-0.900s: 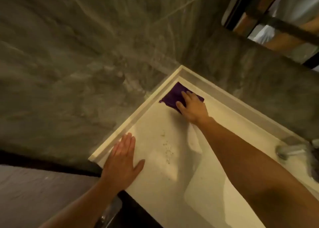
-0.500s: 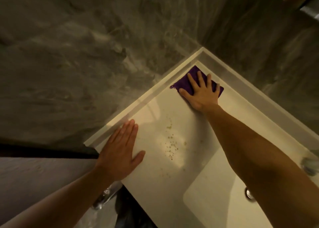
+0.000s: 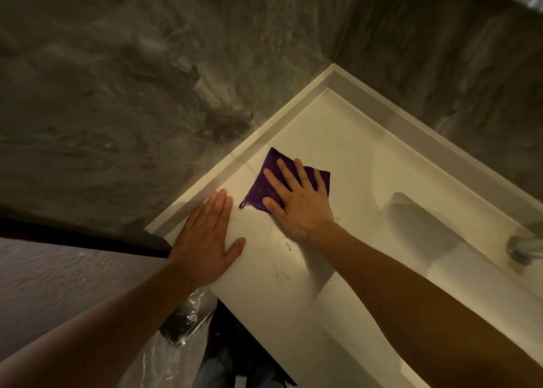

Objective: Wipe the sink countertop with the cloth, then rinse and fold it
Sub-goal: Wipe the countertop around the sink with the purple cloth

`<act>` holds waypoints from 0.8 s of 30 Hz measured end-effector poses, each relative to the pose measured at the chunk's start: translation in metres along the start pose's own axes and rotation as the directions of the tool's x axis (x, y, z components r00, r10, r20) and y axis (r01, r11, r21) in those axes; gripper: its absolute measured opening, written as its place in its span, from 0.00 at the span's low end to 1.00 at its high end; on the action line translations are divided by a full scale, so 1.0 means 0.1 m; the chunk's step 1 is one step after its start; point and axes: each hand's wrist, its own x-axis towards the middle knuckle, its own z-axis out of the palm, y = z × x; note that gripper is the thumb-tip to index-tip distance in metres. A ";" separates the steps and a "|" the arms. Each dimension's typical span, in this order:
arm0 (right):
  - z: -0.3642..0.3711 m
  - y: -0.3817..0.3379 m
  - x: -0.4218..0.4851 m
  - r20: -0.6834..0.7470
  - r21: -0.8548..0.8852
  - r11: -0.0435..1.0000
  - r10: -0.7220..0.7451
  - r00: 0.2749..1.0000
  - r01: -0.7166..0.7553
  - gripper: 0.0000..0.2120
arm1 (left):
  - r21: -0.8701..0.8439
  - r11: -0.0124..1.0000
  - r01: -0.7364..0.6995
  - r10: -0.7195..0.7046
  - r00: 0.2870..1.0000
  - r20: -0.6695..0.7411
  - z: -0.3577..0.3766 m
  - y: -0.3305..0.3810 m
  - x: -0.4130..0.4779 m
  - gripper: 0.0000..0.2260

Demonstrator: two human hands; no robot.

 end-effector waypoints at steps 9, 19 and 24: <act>0.32 -0.39 -0.75 -0.032 -0.012 1.000 0.026 0.999 -0.026 0.30 | 0.057 0.998 -0.033 0.035 0.999 -0.021 -0.03 -0.02 -0.01 0.36; 0.64 -0.83 -1.76 -0.111 0.074 0.997 0.028 0.993 -0.020 0.25 | 0.035 0.999 -0.041 0.042 0.999 -0.007 -0.01 -0.04 -0.03 0.41; 0.45 -0.75 -2.11 -0.162 0.687 0.722 0.266 0.950 -0.085 0.27 | 0.015 0.999 -0.048 0.048 0.999 -0.017 0.03 -0.06 -0.02 0.44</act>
